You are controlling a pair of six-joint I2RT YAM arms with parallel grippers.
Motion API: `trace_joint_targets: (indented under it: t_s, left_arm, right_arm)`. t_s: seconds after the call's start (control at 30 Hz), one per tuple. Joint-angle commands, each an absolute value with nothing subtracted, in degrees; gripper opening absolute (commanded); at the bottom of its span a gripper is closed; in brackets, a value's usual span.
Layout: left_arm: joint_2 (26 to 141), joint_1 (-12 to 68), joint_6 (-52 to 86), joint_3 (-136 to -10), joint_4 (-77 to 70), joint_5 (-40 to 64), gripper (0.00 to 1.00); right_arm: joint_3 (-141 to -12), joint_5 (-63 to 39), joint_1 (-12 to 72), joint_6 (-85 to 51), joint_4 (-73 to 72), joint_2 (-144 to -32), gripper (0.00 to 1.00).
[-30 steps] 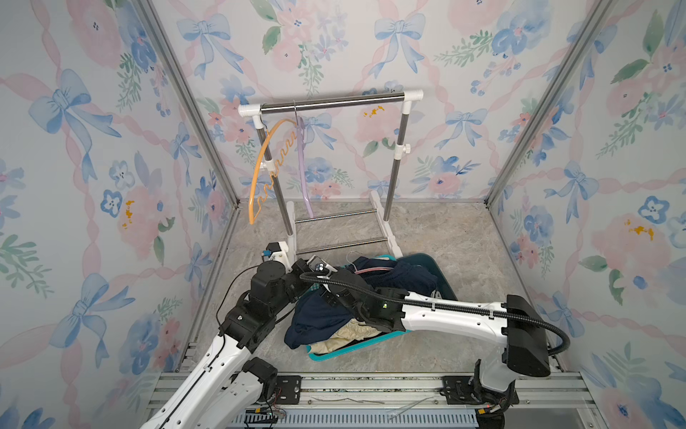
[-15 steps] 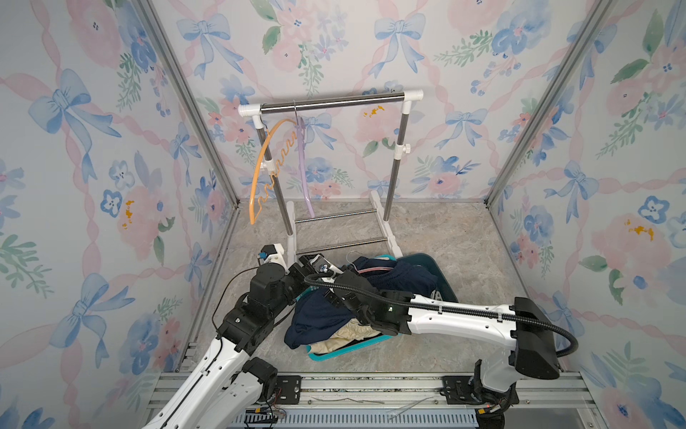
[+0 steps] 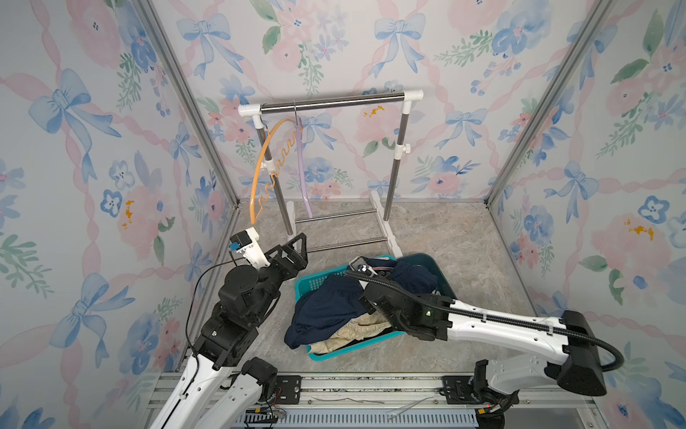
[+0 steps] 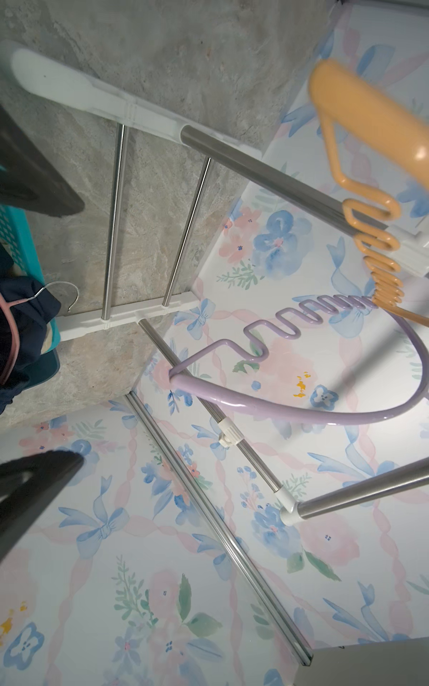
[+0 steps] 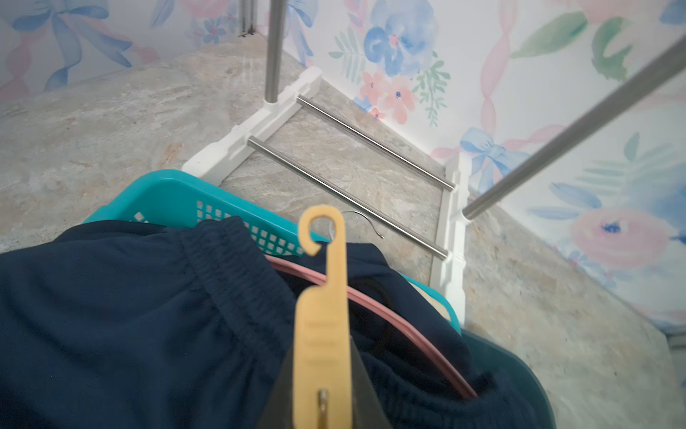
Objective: Remove the clothespins securing shorts to the hanger
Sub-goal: Place the clothespin in the storage box.
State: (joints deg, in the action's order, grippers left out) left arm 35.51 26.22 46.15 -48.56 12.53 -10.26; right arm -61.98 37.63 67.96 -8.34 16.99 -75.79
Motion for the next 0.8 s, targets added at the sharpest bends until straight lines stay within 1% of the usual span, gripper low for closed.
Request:
trace_joint_targets:
  t_s: [0.0,0.23,0.37,0.5,0.6,0.67,0.77]
  left_arm:
    - [36.5,26.0,39.6,-49.4,12.2,-9.4,0.98]
    - [40.0,25.9,37.3,-48.5,10.3,-4.4,0.98]
    - [41.1,26.0,36.2,-47.4,9.2,-3.0,0.98]
    - [41.9,25.9,34.6,-46.9,9.2,-2.7,0.98]
    - [42.5,25.9,33.9,-46.7,9.2,-2.1,0.98]
    - [43.0,25.9,33.5,-46.7,9.2,-1.4,0.98]
    - [44.1,25.9,32.2,-46.9,9.2,0.7,0.98]
  right_arm:
    - [-60.5,40.4,64.7,-18.0,27.5,-69.4,0.12]
    - [-56.2,39.3,55.0,-27.0,39.7,-56.2,0.15]
    - [-54.6,32.4,46.8,-29.1,43.9,-51.7,0.16]
    - [-52.9,24.9,40.0,-29.6,46.0,-50.2,0.16]
    - [-51.8,22.2,37.1,-29.8,46.9,-50.3,0.16]
    - [-50.6,19.8,34.8,-29.8,46.7,-50.7,0.16]
    - [-47.9,13.0,29.6,-29.2,44.2,-51.8,0.17]
